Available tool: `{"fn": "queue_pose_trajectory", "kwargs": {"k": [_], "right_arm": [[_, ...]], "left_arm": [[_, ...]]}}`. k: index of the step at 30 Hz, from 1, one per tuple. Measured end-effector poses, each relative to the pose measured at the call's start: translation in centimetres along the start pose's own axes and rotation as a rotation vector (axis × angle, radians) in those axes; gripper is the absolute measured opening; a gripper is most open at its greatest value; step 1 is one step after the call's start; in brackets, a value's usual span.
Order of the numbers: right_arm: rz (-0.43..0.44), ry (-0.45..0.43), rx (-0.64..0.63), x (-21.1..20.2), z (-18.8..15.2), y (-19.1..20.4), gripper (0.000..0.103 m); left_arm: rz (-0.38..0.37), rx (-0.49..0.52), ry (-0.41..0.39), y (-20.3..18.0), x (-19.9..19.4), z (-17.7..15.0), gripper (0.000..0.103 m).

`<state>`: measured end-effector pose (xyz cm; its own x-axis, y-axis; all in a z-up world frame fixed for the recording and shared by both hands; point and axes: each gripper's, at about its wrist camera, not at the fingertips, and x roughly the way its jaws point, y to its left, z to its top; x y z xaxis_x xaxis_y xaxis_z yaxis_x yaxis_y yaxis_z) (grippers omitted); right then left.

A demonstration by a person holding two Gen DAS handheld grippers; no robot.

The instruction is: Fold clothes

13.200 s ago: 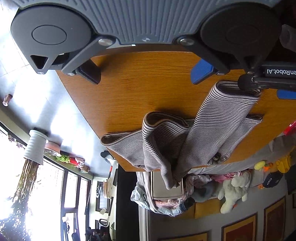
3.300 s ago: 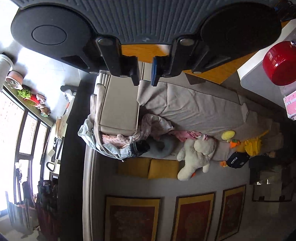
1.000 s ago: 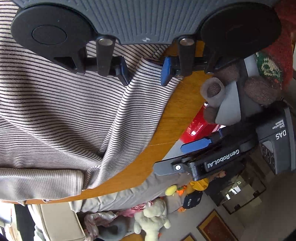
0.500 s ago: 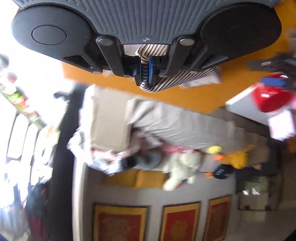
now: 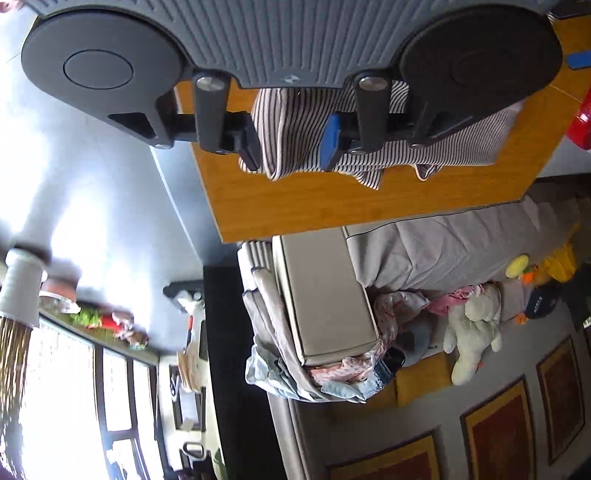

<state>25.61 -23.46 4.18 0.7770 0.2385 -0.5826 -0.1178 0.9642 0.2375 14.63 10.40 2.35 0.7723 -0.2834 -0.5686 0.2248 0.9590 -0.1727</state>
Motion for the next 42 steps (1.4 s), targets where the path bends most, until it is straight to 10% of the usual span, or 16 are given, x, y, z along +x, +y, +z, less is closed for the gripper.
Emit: {"fn": "queue_pose_trajectory", "kwargs": {"k": [2,4,8,12,21,26,42], "right_arm": [[-0.009,0.036,0.010,1.2,-1.1,-0.2,0.049],[-0.008,0.027,-0.002,1.5,-1.7,0.1,0.019],[0.017,-0.088,-0.020,0.0,-0.9,0.6,0.016],[-0.050,0.012,0.004,2.0,-2.2,-0.9,0.017],[-0.174,-0.115,-0.089,-1.4,-3.8,0.8,0.053],[0.051,-0.158,-0.030,-3.3,-3.3,2.6,0.071],[0.112,-0.063,-0.062,4.2,-3.8,2.7,0.076]], "left_arm": [[0.000,-0.002,0.015,-0.4,0.9,0.1,0.103],[-0.006,0.000,0.029,-0.8,1.6,0.1,0.103],[-0.011,0.030,0.048,-1.8,2.6,0.3,0.103],[-0.006,0.048,0.030,-2.6,3.5,1.3,0.103],[0.006,0.060,-0.018,-2.7,10.7,3.9,0.103],[0.018,0.052,-0.012,-2.4,10.9,3.6,0.103],[0.066,0.028,0.005,-1.8,11.0,3.8,0.103]]}}
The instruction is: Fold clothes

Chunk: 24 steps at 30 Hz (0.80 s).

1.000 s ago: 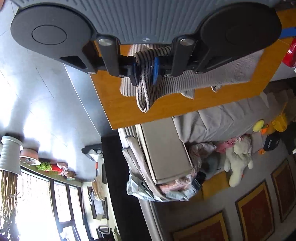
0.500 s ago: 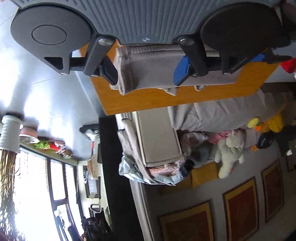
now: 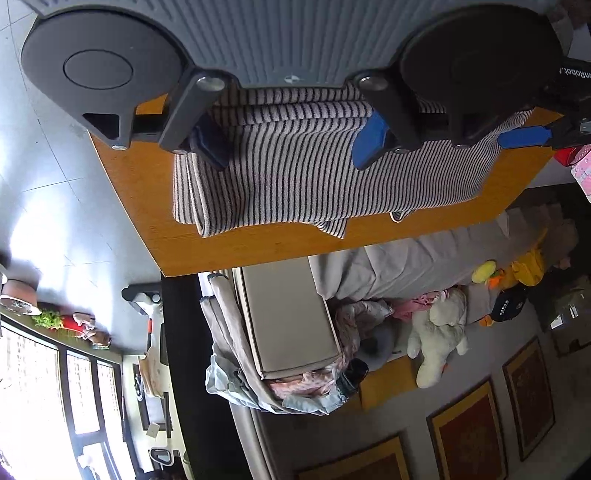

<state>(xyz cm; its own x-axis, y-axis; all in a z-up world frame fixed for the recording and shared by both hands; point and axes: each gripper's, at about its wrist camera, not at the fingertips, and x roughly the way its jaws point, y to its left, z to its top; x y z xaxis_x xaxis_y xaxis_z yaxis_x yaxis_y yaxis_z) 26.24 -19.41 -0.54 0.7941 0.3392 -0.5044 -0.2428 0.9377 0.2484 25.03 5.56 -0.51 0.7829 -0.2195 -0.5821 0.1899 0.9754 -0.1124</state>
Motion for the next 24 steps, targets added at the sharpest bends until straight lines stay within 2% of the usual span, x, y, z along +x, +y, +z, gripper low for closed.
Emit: {"fn": "queue_pose_trajectory", "kwargs": {"k": [4,7,10,12,14,15,17,18,19,21,24], "right_arm": [[0.014,-0.010,0.017,-0.2,-0.1,-0.2,0.077],[0.016,-0.004,0.008,-0.3,-0.1,0.0,0.080],[0.017,0.004,-0.007,-1.2,-0.5,0.0,0.080],[0.017,0.009,-0.018,-1.9,-0.8,0.0,0.080],[-0.072,0.017,-0.080,-3.1,-1.2,0.5,0.080],[-0.119,0.022,-0.113,-3.7,-1.5,0.8,0.087],[-0.213,0.028,-0.156,-4.9,-1.9,0.9,0.090],[-0.243,0.023,-0.148,-5.5,-2.0,0.5,0.085],[-0.257,0.011,-0.137,-6.2,-1.8,0.2,0.069],[-0.265,-0.027,-0.115,-7.7,-1.1,-0.1,0.045],[-0.209,-0.100,-0.084,-9.0,0.7,0.1,0.041]], "left_arm": [[0.028,-0.008,-0.047,-0.1,-1.2,0.5,0.103],[-0.024,0.014,-0.104,-0.9,-2.2,1.1,0.103],[-0.022,0.059,-0.087,-1.6,-0.9,0.8,0.103],[0.008,0.057,-0.010,-1.4,0.6,0.5,0.103],[0.022,0.023,-0.020,-0.8,0.6,0.4,0.103],[0.029,0.020,-0.017,-0.7,0.6,0.4,0.103],[0.041,0.026,-0.013,-0.8,0.7,0.4,0.103],[0.046,0.031,-0.014,-0.8,0.7,0.4,0.103],[0.046,0.029,-0.015,-0.8,0.6,0.4,0.103],[0.039,0.022,-0.020,-0.6,0.5,0.3,0.103],[0.035,0.016,-0.024,-0.5,0.4,0.3,0.103]]}}
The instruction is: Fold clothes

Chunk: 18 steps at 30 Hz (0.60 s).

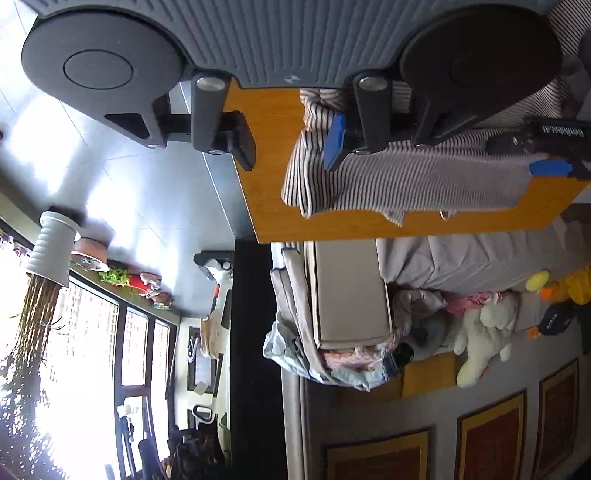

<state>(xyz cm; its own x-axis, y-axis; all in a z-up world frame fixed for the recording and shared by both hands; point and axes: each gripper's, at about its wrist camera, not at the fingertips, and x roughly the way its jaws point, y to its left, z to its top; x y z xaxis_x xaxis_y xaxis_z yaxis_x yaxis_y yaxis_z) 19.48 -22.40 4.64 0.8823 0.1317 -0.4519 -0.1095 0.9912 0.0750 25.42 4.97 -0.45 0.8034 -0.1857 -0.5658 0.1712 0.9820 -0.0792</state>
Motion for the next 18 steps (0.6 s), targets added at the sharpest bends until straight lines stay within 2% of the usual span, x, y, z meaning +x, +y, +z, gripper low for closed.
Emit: {"fn": "queue_pose_trajectory", "kwargs": {"k": [2,4,7,9,10,11,12,13,16,18], "right_arm": [[0.064,-0.011,0.023,0.5,0.9,0.4,0.041],[0.110,0.029,0.060,2.4,1.1,0.8,0.041],[0.095,0.155,0.146,6.1,-0.7,0.2,0.041],[0.091,0.115,0.125,6.6,-2.3,-0.1,0.042],[0.086,0.131,0.120,6.6,-2.6,-0.1,0.045],[0.080,0.150,0.116,6.5,-2.7,0.0,0.054],[0.075,0.170,0.113,6.5,-2.9,0.1,0.080],[0.069,0.190,0.109,6.5,-3.1,0.1,0.084],[0.085,0.183,0.136,6.4,-3.1,-0.4,0.083],[0.065,0.153,0.126,5.9,-3.2,-0.1,0.080]], "left_arm": [[-0.001,-0.002,-0.001,0.1,0.0,0.0,0.103],[0.000,-0.002,-0.001,0.1,0.0,0.0,0.103],[-0.002,-0.007,-0.003,0.2,-0.1,0.0,0.103],[-0.002,-0.014,-0.003,0.3,-0.1,0.0,0.103],[-0.003,-0.017,-0.003,0.4,-0.1,0.1,0.103],[-0.007,-0.020,-0.005,0.5,-0.2,0.0,0.103],[-0.009,-0.024,-0.008,0.5,-0.2,0.0,0.103],[-0.011,-0.029,-0.008,0.6,-0.2,0.0,0.103],[-0.016,-0.042,-0.005,0.8,0.0,0.1,0.103],[-0.019,-0.047,-0.006,0.9,0.0,0.1,0.103]]}}
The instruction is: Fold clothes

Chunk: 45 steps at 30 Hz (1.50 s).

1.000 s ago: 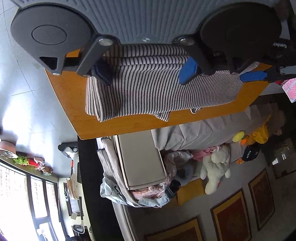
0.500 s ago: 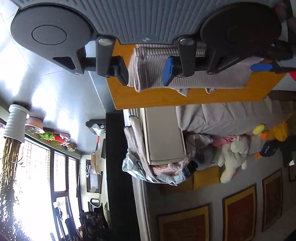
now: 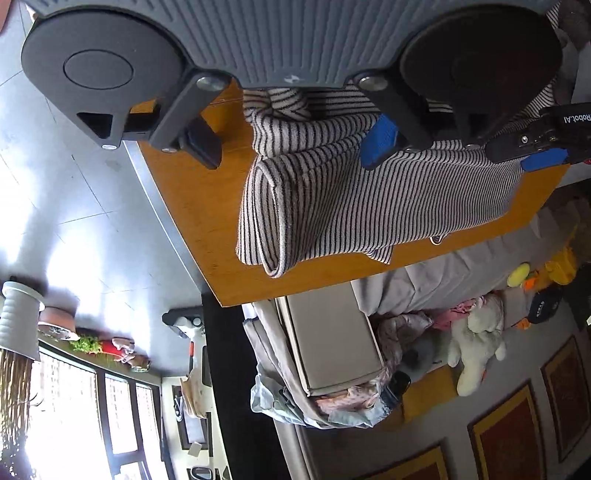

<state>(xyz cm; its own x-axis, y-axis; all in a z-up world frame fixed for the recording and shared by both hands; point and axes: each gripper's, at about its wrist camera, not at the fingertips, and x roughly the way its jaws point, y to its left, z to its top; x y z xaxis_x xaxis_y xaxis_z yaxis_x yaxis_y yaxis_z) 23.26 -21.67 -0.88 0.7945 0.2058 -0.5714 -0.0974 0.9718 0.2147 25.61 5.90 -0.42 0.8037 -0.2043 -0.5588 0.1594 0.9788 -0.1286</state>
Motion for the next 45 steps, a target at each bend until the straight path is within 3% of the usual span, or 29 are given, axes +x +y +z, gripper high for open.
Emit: {"fn": "queue_pose_trajectory", "kwargs": {"k": [6,9,11,12,14,16,20,23,26,30,32,33,34,36,38,39,42,45], "right_arm": [[-0.082,-0.162,-0.083,-2.0,0.2,1.4,0.071],[-0.081,-0.147,-0.082,-1.1,1.1,1.4,0.066],[-0.072,-0.118,-0.090,-0.3,1.6,1.6,0.041],[-0.066,-0.106,-0.104,0.0,1.6,1.9,0.022],[-0.049,-0.108,-0.127,-0.1,1.8,2.4,0.018],[-0.022,-0.149,-0.126,-1.2,2.6,2.7,0.007],[-0.009,-0.237,-0.101,-4.0,4.5,2.2,0.004],[-0.078,-0.187,-0.122,-3.1,4.1,1.4,0.003],[-0.148,-0.061,-0.089,-0.6,1.9,-0.4,0.003],[-0.156,-0.033,0.015,-0.3,1.6,-2.3,0.004],[-0.133,-0.091,-0.032,-1.4,2.3,-1.5,0.005],[-0.107,-0.106,-0.045,-1.6,2.6,-1.0,0.014],[-0.078,-0.120,-0.057,-1.9,2.9,-0.6,0.029],[-0.065,-0.127,-0.067,-1.5,3.3,0.2,0.045],[-0.062,-0.086,-0.085,0.1,3.2,0.8,0.049],[-0.063,-0.062,-0.094,0.9,2.7,1.0,0.048],[-0.085,-0.071,-0.151,1.4,1.6,2.2,0.018],[-0.044,-0.158,-0.156,-1.3,2.8,2.6,0.012]], "left_arm": [[0.000,0.000,-0.001,0.0,-0.1,0.0,0.103],[-0.003,-0.005,-0.003,0.1,-0.2,0.0,0.103],[-0.006,-0.008,-0.005,0.2,-0.2,-0.1,0.103],[-0.007,-0.010,-0.006,0.2,-0.2,-0.1,0.103],[-0.010,-0.014,-0.009,0.3,-0.2,-0.1,0.103],[-0.014,-0.021,-0.013,0.4,-0.3,-0.1,0.103],[-0.019,-0.026,-0.018,0.4,-0.4,-0.2,0.103],[-0.022,-0.030,-0.021,0.5,-0.4,-0.2,0.103],[-0.025,-0.035,-0.023,0.5,-0.5,-0.2,0.103],[-0.026,-0.037,-0.022,0.5,-0.4,-0.2,0.103],[-0.026,-0.038,-0.022,0.5,-0.4,-0.2,0.103],[-0.026,-0.038,-0.022,0.5,-0.4,-0.2,0.103],[-0.026,-0.038,-0.022,0.5,-0.3,-0.2,0.103],[-0.027,-0.039,-0.022,0.5,-0.3,-0.2,0.103],[-0.029,-0.044,-0.026,0.6,-0.4,-0.2,0.103],[-0.031,-0.046,-0.028,0.6,-0.4,-0.2,0.103],[-0.027,-0.051,-0.038,0.6,-0.5,-0.2,0.103],[-0.023,-0.057,-0.060,0.6,-0.9,-0.3,0.103]]}}
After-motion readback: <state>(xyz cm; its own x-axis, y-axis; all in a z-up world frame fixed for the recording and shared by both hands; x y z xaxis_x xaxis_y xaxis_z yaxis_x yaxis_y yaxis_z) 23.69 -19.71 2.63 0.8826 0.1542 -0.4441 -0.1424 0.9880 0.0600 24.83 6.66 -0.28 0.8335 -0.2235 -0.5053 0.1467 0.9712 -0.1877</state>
